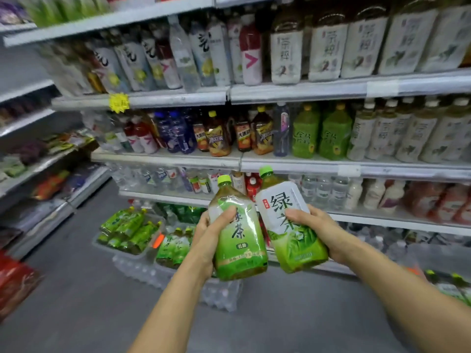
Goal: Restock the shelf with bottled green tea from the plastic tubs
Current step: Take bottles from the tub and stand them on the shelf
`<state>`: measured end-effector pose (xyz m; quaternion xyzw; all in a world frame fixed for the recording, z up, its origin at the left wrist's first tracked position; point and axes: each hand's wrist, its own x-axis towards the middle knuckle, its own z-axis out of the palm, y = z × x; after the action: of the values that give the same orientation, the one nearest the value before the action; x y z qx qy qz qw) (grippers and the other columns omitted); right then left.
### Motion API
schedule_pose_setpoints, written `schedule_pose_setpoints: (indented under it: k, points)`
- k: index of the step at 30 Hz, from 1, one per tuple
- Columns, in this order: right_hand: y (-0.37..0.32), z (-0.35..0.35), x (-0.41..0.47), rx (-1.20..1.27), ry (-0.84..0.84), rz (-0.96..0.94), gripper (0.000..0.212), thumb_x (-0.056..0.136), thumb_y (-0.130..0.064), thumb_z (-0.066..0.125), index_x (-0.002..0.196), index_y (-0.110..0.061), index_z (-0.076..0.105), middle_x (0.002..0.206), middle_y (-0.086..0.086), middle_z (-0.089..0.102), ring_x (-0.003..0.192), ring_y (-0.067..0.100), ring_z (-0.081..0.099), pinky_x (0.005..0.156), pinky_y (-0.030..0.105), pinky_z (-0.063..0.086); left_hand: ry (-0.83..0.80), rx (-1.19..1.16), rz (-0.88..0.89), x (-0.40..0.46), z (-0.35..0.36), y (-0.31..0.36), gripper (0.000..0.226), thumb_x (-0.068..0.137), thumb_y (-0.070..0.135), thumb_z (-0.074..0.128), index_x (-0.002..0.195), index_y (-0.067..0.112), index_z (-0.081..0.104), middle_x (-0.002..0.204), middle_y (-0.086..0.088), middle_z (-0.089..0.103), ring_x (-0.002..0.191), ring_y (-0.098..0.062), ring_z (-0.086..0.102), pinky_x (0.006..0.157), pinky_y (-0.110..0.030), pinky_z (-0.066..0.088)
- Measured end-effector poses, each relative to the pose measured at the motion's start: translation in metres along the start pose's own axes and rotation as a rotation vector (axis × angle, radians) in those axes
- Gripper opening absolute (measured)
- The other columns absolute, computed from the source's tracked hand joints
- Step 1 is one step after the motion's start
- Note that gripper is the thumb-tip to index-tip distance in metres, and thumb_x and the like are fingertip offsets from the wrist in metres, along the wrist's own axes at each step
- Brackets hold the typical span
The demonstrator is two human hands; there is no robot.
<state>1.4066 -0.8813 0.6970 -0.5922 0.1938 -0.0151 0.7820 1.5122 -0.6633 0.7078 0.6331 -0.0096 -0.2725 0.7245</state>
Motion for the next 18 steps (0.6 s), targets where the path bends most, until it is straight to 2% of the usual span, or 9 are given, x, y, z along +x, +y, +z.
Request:
schedule_pose_setpoints:
  k: [3, 7, 10, 12, 14, 18]
  points:
    - [-0.031, 0.037, 0.031, -0.023, -0.032, -0.081, 0.08, 0.054, -0.044, 0.085, 0.124, -0.012, 0.061, 0.106, 0.017, 0.074, 0.092, 0.035, 0.072, 0.08, 0.047, 0.059, 0.029, -0.018, 0.067, 0.013, -0.029, 0.036, 0.075, 0.06, 0.038, 0.089, 0.125, 0.013, 0.061, 0.106, -0.015, 0.076, 0.094, -0.035, 0.074, 0.082, -0.048, 0.06]
    - [-0.068, 0.086, 0.08, -0.023, -0.084, -0.173, 0.066, 0.064, -0.038, 0.08, 0.121, -0.011, 0.062, 0.103, 0.016, 0.075, 0.085, 0.032, 0.074, 0.071, 0.043, 0.06, 0.042, 0.009, 0.16, 0.042, -0.065, 0.085, 0.071, 0.063, 0.042, 0.083, 0.125, 0.016, 0.059, 0.105, -0.013, 0.076, 0.095, -0.035, 0.074, 0.085, -0.051, 0.06]
    - [-0.092, 0.122, 0.124, -0.014, -0.097, -0.235, 0.079, 0.057, -0.041, 0.085, 0.123, -0.008, 0.06, 0.107, 0.018, 0.074, 0.092, 0.036, 0.072, 0.08, 0.051, 0.059, 0.046, 0.029, 0.216, 0.074, -0.092, 0.124, 0.073, 0.065, 0.043, 0.088, 0.127, 0.017, 0.059, 0.106, -0.011, 0.077, 0.097, -0.035, 0.074, 0.088, -0.056, 0.058]
    - [-0.109, 0.145, 0.153, -0.014, -0.113, -0.276, 0.081, 0.054, -0.043, 0.085, 0.123, -0.008, 0.06, 0.108, 0.017, 0.074, 0.095, 0.037, 0.071, 0.086, 0.055, 0.056, 0.066, 0.029, 0.246, 0.099, -0.109, 0.151, 0.08, 0.062, 0.044, 0.09, 0.129, 0.016, 0.057, 0.107, -0.012, 0.076, 0.096, -0.034, 0.074, 0.087, -0.055, 0.059]
    - [-0.127, 0.166, 0.182, -0.017, -0.112, -0.294, 0.082, 0.054, -0.044, 0.086, 0.123, -0.008, 0.06, 0.108, 0.017, 0.073, 0.097, 0.038, 0.071, 0.089, 0.058, 0.055, 0.075, 0.008, 0.278, 0.124, -0.124, 0.179, 0.077, 0.062, 0.043, 0.085, 0.128, 0.014, 0.058, 0.107, -0.014, 0.076, 0.096, -0.036, 0.074, 0.084, -0.053, 0.06]
    - [-0.165, 0.205, 0.236, -0.024, -0.134, -0.352, 0.082, 0.055, -0.042, 0.084, 0.124, -0.006, 0.06, 0.107, 0.017, 0.074, 0.09, 0.034, 0.072, 0.077, 0.047, 0.058, 0.053, -0.031, 0.338, 0.171, -0.157, 0.229, 0.07, 0.067, 0.038, 0.086, 0.126, 0.011, 0.06, 0.107, -0.016, 0.075, 0.097, -0.039, 0.073, 0.085, -0.054, 0.059]
